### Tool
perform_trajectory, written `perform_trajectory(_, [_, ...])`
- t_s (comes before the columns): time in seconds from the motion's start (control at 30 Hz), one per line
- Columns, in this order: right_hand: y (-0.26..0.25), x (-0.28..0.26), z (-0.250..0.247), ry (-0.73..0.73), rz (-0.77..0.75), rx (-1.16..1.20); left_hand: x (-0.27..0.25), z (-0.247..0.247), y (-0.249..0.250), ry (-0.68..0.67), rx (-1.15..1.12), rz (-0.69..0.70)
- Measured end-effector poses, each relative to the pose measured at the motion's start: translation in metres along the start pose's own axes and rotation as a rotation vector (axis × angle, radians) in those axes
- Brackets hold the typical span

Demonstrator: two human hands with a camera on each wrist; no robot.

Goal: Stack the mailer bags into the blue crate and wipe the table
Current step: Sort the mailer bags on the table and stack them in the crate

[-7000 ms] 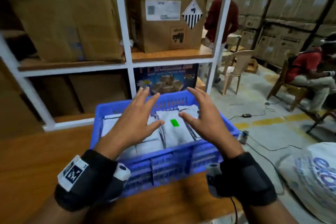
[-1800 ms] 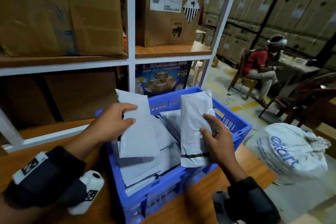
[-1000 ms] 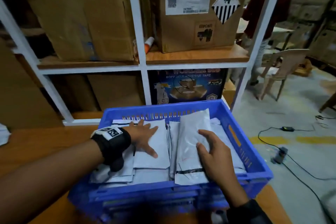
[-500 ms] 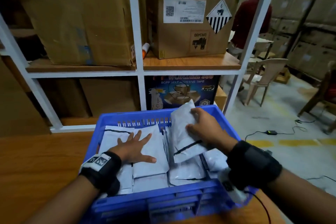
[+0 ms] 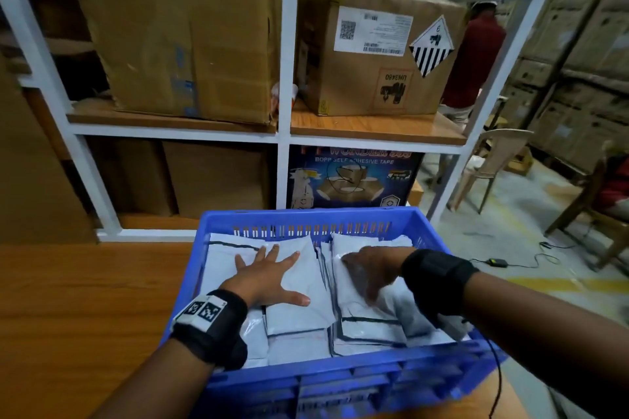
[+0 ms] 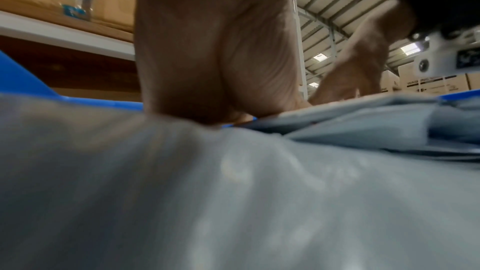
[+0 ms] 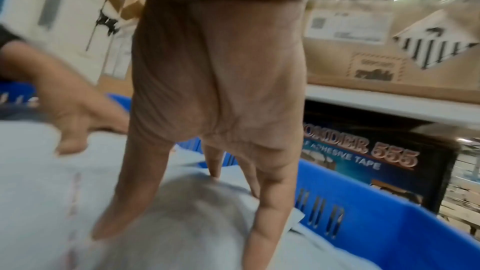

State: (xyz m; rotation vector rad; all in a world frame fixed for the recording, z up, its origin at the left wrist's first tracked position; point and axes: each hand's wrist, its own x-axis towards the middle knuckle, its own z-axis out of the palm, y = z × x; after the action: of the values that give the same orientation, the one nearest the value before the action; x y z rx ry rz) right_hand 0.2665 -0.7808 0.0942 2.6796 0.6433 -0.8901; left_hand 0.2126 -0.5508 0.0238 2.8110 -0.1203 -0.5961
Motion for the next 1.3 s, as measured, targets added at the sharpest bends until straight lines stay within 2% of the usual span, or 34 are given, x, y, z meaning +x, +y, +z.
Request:
perform_trajectory(0.17, [-0.004,0.009,-0.008,0.048,-0.011,0.013,0.003,-0.001,0.000,0.041,-0.010,-0.011])
perform_trajectory(0.3, [-0.011,0.033,0.007,0.057,0.019,-0.034,0.005,0.001,0.003,0.004,0.023,-0.004])
perform_trajectory(0.6, [-0.011,0.012,0.008,0.059,-0.028,0.041,0.007,0.003,0.004,-0.030,0.069,0.010])
perform_trajectory(0.7, [-0.005,0.007,0.000,0.074,-0.048,0.056,-0.001,-0.001,0.003,0.005,0.042,0.008])
perform_trajectory(0.8, [0.017,-0.007,-0.010,0.108,0.017,0.142,-0.008,-0.013,-0.005,0.042,0.026,-0.055])
perform_trajectory(0.9, [0.041,-0.010,-0.004,0.014,0.098,0.168,-0.013,-0.021,-0.012,-0.088,0.093,-0.166])
perform_trajectory(1.03, [0.042,-0.004,0.011,-0.077,0.098,0.164,-0.016,-0.014,-0.007,-0.205,0.179,-0.195])
perform_trajectory(1.17, [0.057,0.029,0.021,-0.078,0.050,0.203,-0.016,-0.017,-0.001,-0.233,0.200,-0.227])
perform_trajectory(1.3, [0.046,0.000,-0.013,-0.035,0.069,0.173,-0.022,-0.047,0.005,-0.190,0.149,-0.204])
